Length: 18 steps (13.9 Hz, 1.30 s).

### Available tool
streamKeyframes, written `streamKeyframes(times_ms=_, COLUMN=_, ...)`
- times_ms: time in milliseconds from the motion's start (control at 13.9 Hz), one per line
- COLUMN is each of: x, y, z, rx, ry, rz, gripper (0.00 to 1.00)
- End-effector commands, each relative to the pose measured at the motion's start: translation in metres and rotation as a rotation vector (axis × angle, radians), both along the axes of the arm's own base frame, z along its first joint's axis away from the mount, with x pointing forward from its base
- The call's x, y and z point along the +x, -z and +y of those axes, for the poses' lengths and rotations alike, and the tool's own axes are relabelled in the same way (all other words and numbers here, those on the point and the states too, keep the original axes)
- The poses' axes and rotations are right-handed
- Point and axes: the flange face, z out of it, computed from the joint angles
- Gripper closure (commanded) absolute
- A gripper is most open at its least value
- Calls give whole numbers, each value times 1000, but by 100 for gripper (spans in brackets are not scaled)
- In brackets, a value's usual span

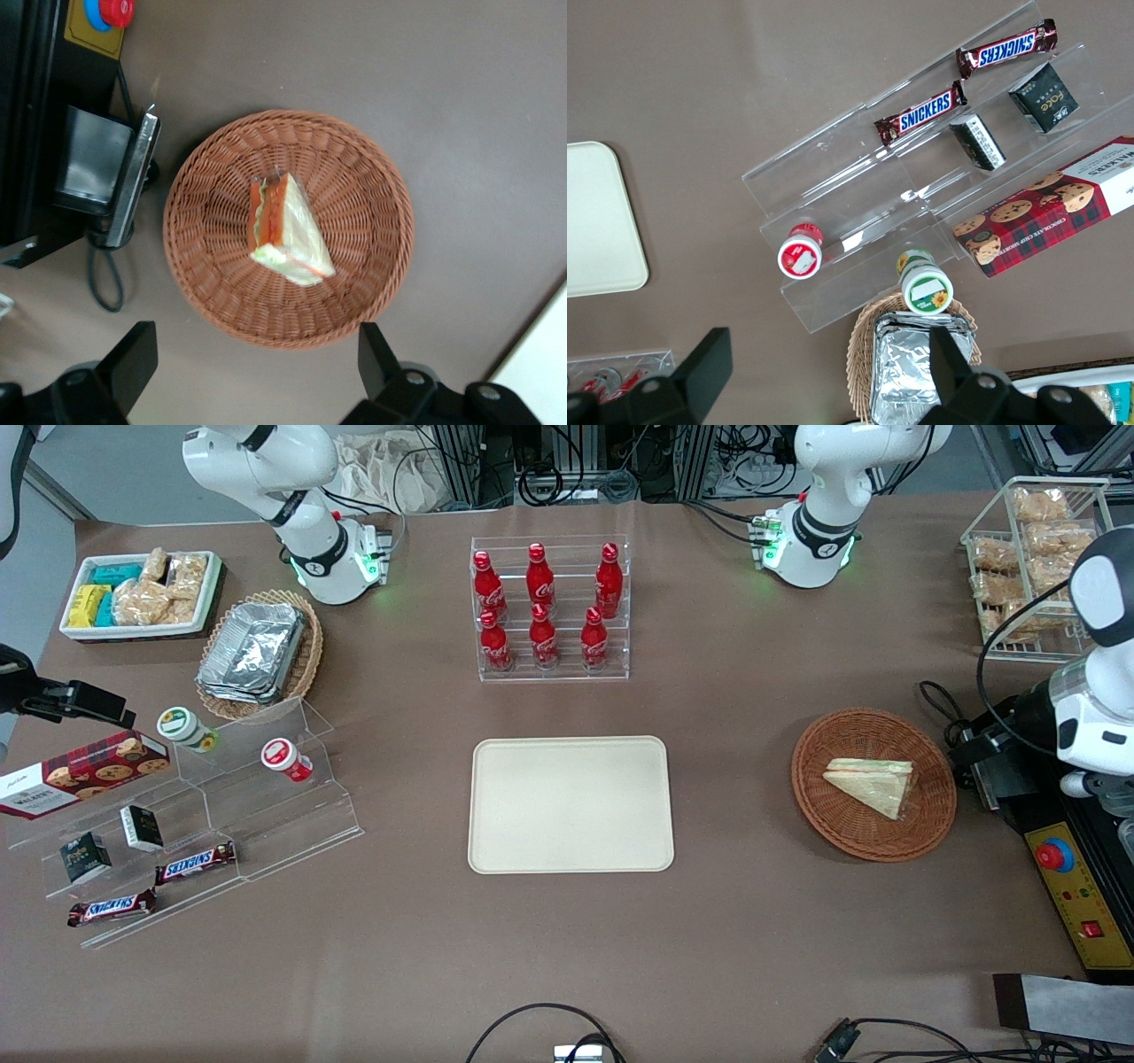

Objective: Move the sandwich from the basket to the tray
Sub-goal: 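Move the left gripper over the wicker basket above the wrapped sandwich, then lower the left gripper and grasp the wrapped sandwich upright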

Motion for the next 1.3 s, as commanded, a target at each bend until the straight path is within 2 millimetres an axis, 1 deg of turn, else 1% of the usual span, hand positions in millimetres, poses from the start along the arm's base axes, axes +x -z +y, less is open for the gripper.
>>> streamKeyframes(times_ms=0, x=-27, y=34, z=5, rx=-28, ry=-77, rz=-58, gripper=0)
streamKeyframes(times_ms=144, x=-35, y=65, z=6, rx=-23, ry=-133, rz=-86, gripper=0)
streamKeyframes(times_ms=361, x=-39, y=96, z=6, rx=-17, ry=-184, rz=-128, gripper=0)
streamKeyframes(times_ms=577, x=-35, y=118, z=3, rx=-33, ry=-220, rz=-156, gripper=0)
streamKeyframes(times_ms=794, x=-41, y=143, z=4, rx=-33, ry=-247, rz=-183, gripper=0)
streamKeyframes(times_ms=1227, x=-39, y=170, z=0, rx=-69, ry=-320, rz=-216, gripper=0)
